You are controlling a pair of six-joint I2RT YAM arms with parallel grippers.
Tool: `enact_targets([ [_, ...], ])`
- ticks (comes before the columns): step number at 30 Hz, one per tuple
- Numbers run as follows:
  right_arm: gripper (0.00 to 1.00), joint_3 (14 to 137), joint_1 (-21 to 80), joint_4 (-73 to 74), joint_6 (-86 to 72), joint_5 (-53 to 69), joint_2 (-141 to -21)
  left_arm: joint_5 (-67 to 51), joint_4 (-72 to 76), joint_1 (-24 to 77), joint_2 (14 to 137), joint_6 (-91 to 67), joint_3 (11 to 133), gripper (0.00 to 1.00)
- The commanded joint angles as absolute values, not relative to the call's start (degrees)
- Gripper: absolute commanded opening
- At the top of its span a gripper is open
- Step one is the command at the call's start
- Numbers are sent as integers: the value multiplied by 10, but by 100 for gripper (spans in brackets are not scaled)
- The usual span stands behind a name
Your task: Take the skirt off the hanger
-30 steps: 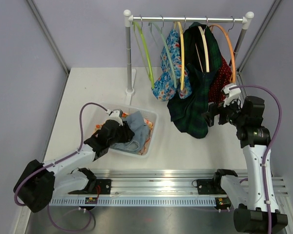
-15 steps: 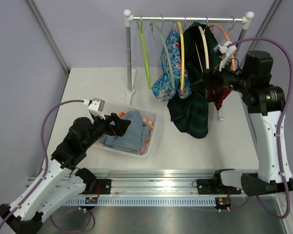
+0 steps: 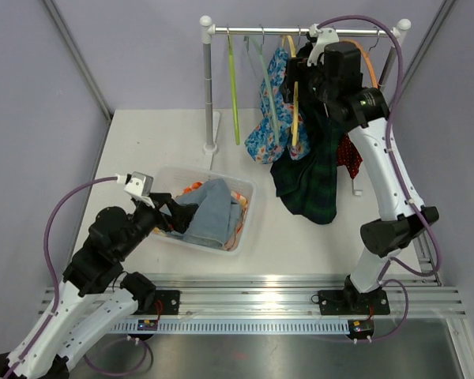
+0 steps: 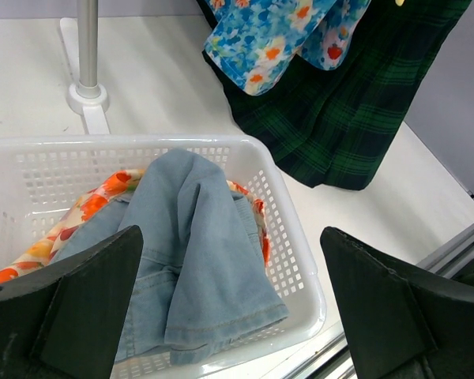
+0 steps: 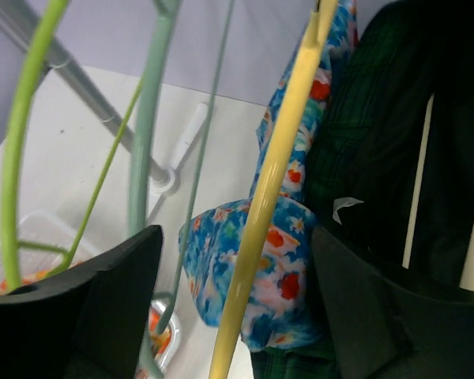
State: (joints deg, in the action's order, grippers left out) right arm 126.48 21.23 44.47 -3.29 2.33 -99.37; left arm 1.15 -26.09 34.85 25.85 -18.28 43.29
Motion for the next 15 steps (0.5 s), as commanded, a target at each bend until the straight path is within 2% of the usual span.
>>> enact_targets([
  [1, 79, 1303, 222, 403, -60, -82, -1022, 21, -258, 346, 242, -176, 419, 99],
  [5, 65, 1310, 232, 379, -40, -132, -1049, 19, -255, 346, 232, -174, 411, 99],
  [8, 47, 1322, 234, 383, -31, -136, -1068, 19, -255, 346, 230, -172, 412, 99],
  [9, 32, 1324, 236, 384, -24, -138, -1073, 18, -254, 346, 230, -172, 412, 99],
  [11, 16, 1332, 236, 384, -17, -145, -1073, 16, -252, 346, 228, -172, 411, 99],
  [12, 0, 1336, 238, 385, -12, -149, -1071, 15, -252, 346, 228, -172, 411, 99],
  [15, 0, 1354, 241, 385, -8, -154, -1064, 8, -249, 346, 227, -172, 412, 99],
])
